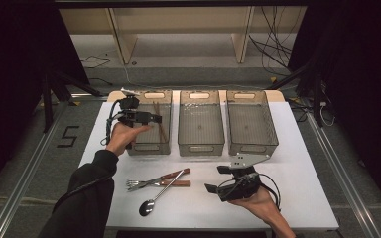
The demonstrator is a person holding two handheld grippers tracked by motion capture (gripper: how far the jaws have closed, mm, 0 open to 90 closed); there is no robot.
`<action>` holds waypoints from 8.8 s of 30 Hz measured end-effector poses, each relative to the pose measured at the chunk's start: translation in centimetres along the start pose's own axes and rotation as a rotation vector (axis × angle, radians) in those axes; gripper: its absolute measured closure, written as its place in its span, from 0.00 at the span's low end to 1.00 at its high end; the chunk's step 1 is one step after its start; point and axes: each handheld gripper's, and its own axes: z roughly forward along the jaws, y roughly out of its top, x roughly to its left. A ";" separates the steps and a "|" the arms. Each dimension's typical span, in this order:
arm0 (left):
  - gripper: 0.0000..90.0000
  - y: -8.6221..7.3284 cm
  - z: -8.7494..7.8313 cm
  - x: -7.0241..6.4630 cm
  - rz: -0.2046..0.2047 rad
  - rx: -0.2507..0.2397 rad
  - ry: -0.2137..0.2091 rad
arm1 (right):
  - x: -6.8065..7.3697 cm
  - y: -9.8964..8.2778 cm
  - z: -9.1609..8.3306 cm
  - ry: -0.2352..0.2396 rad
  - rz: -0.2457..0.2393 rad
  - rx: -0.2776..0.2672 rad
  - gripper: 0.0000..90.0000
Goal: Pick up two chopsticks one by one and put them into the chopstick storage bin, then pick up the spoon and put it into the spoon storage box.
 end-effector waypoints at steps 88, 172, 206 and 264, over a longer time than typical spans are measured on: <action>0.39 -16.1 -3.0 -8.2 0.452 0.342 -0.023 | -1.2 -2.7 -3.1 -0.096 0.077 -0.102 0.27; 0.95 -13.6 -3.8 -7.7 0.536 0.308 -0.064 | -0.8 -2.7 -2.8 -0.094 0.069 -0.092 0.28; 0.95 -2.7 -2.1 -10.8 0.468 0.060 -0.156 | -0.9 -2.8 -3.1 -0.086 0.073 -0.106 0.27; 0.95 1.3 6.5 -11.2 0.325 -0.033 -0.097 | -0.9 -3.1 -3.0 -0.070 0.076 -0.102 0.27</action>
